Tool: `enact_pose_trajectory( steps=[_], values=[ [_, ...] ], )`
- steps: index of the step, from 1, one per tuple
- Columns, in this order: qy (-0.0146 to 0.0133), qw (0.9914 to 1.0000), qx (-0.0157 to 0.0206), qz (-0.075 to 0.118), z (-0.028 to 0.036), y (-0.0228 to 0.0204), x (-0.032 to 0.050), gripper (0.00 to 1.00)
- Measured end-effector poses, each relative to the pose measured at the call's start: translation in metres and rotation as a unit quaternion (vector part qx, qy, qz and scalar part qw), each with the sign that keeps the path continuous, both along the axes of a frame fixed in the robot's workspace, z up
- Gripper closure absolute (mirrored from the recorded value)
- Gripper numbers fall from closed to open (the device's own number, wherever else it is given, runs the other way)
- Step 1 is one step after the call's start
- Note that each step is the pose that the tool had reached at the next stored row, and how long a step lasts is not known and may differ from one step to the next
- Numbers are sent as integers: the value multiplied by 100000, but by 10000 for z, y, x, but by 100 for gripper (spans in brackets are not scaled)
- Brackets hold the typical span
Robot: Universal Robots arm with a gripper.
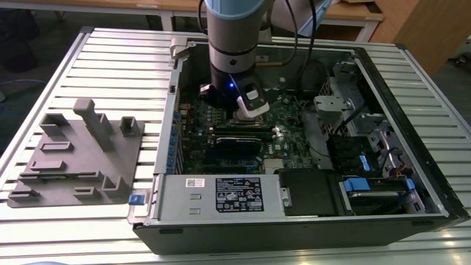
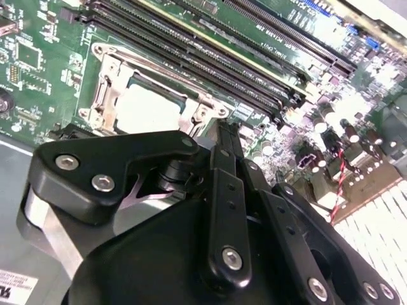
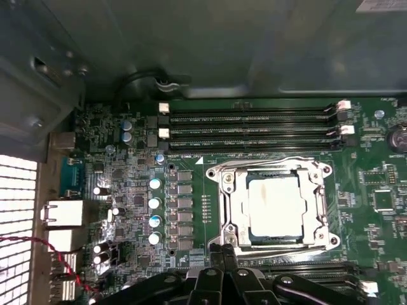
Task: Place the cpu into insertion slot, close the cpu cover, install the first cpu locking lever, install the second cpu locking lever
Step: 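Install the second cpu locking lever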
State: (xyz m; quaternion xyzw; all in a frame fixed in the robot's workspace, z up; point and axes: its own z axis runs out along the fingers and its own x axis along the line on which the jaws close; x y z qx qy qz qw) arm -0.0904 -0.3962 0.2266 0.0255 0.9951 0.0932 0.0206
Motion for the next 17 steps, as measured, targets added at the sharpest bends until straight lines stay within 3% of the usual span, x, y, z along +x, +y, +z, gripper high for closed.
enact_pose_trajectory(
  steps=[5,6,9,10,17],
  values=[
    [0,100000,-163,-1,4,0,0,89],
    [8,99999,-441,-14,4,4,-1,89],
    [1,99975,-2236,-41,4,11,0,89],
    [3,99966,-2610,-53,4,13,0,89],
    [0,99966,-2622,-75,0,16,72,89]
  ],
)
